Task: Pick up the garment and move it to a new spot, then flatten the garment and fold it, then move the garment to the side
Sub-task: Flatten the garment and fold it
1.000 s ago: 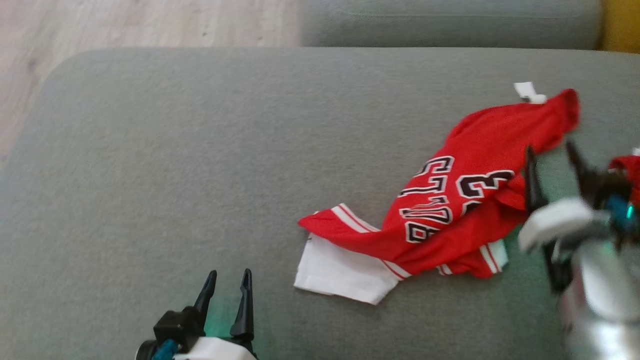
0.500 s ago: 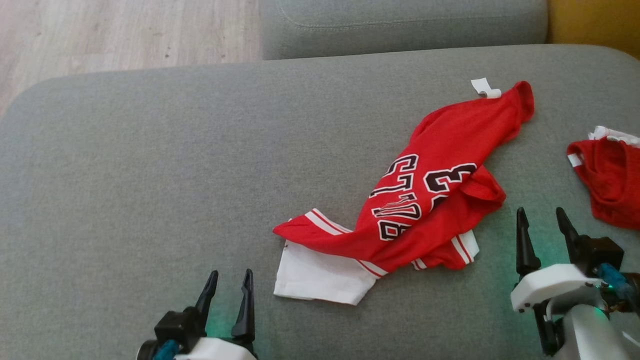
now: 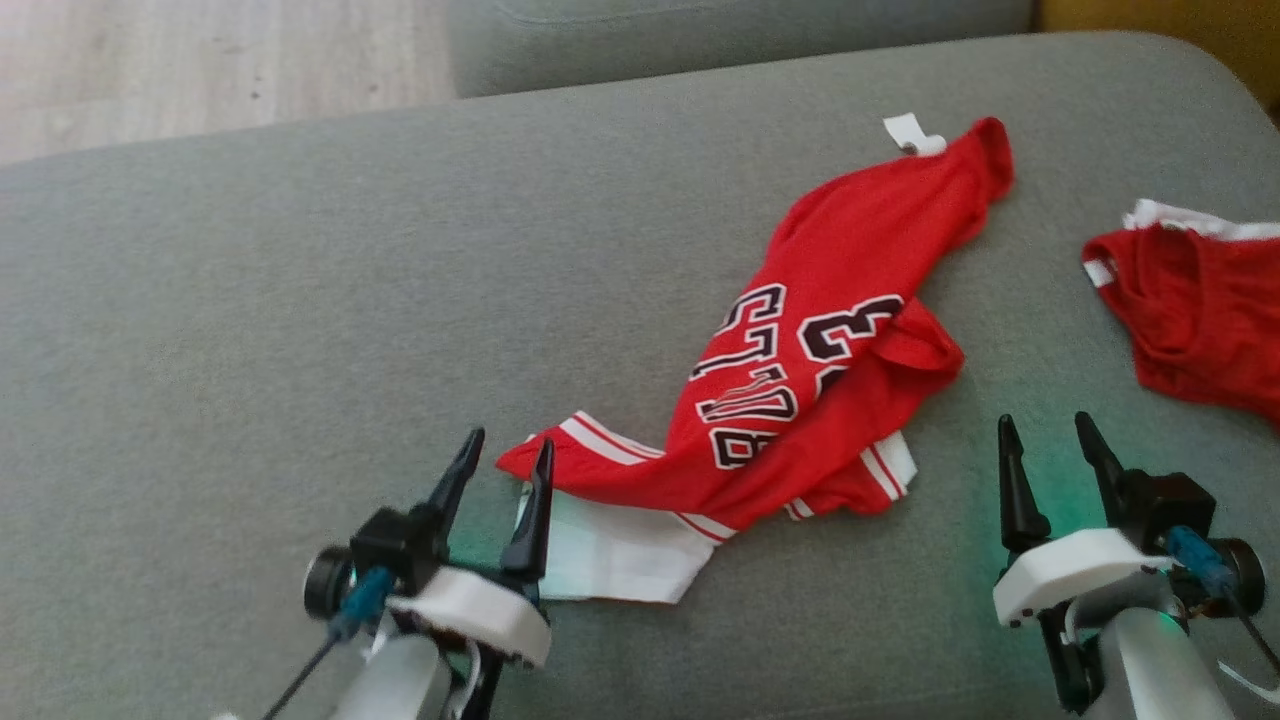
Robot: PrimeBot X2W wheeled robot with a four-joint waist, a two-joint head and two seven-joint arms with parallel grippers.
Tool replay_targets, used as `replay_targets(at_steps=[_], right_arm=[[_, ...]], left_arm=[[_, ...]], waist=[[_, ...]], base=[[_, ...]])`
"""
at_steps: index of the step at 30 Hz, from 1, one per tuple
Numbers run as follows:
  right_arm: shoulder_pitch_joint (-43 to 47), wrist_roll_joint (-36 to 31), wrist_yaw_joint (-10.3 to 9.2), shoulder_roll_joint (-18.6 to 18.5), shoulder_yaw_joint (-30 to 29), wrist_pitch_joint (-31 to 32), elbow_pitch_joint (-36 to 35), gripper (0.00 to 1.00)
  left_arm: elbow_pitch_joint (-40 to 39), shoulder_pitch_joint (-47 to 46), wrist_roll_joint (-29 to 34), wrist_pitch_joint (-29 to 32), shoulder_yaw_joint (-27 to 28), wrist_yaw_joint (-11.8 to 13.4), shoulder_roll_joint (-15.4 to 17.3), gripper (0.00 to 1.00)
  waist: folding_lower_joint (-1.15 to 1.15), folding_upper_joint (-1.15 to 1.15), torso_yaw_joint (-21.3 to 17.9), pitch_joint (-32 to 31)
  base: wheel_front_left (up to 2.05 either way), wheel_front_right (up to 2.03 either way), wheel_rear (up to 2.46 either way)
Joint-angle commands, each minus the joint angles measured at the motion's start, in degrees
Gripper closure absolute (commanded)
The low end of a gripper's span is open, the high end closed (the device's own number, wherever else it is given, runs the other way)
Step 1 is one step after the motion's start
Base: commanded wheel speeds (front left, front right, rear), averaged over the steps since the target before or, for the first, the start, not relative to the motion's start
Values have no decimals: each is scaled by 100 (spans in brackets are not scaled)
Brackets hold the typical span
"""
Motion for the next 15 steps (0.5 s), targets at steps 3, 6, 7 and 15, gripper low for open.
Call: replay_targets(at_steps=[3,6,7,15], right_arm=[[-237,22,-4,-19,168,-64,-152,0],[-252,48,-4,-19,213,-64,-117,0],[-256,56,-4,-19,231,-64,-112,0],[-311,142,-4,-19,252,-64,-89,0]], left_arm=[[53,-418,164,-29,188,-29,16,0],[512,-687,439,-29,26,-66,16,0],[683,-782,518,-29,-28,-78,16,0],[1579,-1272,757,-29,-267,-137,18,0]], waist=[[0,0,-183,122],[0,0,-298,180],[0,0,-333,197],[0,0,-466,323]], base=[[0,0,0],[0,0,0],[0,0,0],[0,0,0]])
